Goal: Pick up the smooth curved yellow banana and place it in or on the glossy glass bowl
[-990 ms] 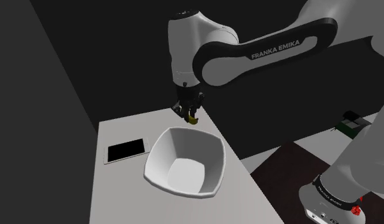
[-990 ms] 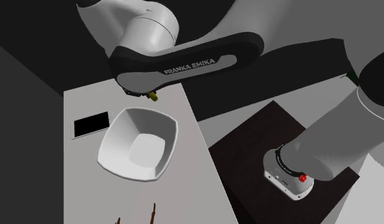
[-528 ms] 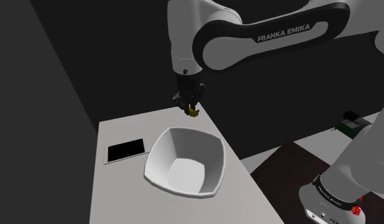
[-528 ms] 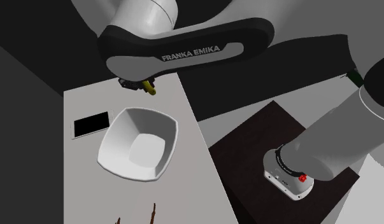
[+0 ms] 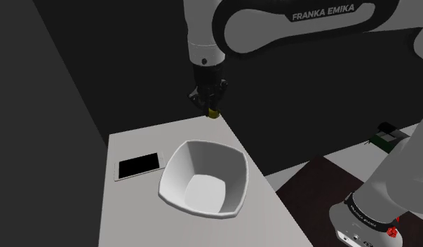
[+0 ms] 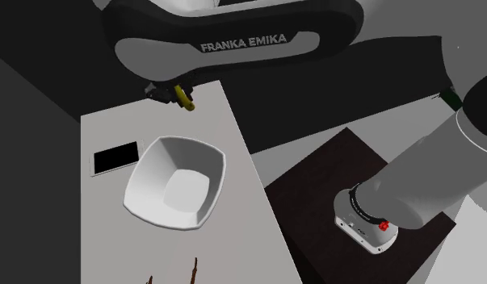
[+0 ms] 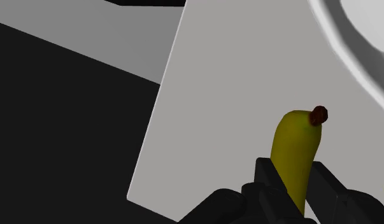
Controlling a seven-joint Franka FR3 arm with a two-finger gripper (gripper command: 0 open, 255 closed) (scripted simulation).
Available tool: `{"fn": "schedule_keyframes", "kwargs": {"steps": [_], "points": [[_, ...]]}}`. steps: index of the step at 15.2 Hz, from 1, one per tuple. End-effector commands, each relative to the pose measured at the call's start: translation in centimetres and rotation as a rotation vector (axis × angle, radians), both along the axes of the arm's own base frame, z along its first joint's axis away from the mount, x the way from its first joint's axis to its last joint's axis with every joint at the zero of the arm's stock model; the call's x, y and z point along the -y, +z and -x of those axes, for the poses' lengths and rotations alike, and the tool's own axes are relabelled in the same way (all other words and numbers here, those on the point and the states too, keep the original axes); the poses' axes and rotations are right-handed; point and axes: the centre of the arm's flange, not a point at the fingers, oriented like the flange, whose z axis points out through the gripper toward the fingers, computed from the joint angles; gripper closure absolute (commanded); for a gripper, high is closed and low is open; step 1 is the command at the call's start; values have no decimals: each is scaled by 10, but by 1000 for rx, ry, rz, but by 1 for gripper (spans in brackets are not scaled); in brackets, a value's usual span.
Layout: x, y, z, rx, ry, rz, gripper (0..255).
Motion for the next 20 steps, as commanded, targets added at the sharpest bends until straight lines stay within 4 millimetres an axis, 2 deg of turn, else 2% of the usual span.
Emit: {"fn": "schedule_keyframes", "kwargs": {"steps": [1, 5, 20], "points": [[-1, 10, 0, 0, 0, 0, 255], [-1, 28, 0, 0, 0, 0, 255], [-137, 27, 142, 0, 0, 0, 255]]}}
